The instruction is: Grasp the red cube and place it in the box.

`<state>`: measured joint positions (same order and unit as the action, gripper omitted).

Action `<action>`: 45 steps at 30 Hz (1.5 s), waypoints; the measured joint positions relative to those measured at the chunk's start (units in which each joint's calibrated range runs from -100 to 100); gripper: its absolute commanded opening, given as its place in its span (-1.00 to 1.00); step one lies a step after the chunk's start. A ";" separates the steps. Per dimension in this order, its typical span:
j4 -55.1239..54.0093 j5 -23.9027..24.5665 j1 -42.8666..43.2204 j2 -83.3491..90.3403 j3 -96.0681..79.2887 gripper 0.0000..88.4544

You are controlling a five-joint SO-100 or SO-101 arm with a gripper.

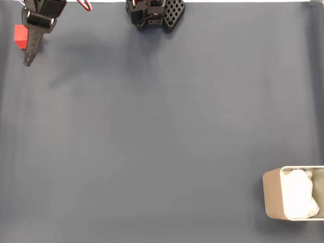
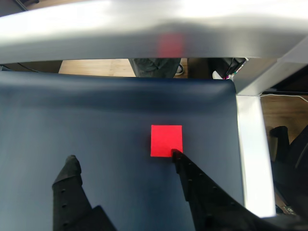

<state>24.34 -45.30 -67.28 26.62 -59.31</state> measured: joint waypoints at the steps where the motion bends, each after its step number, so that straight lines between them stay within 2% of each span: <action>1: -0.08 0.00 -0.07 0.00 0.00 -0.03; 15: -0.64 0.00 -3.64 -2.78 3.71 -0.03; 45: -4.22 0.00 -3.64 -12.68 7.32 -0.02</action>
<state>20.13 -45.30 -70.92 13.94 -51.99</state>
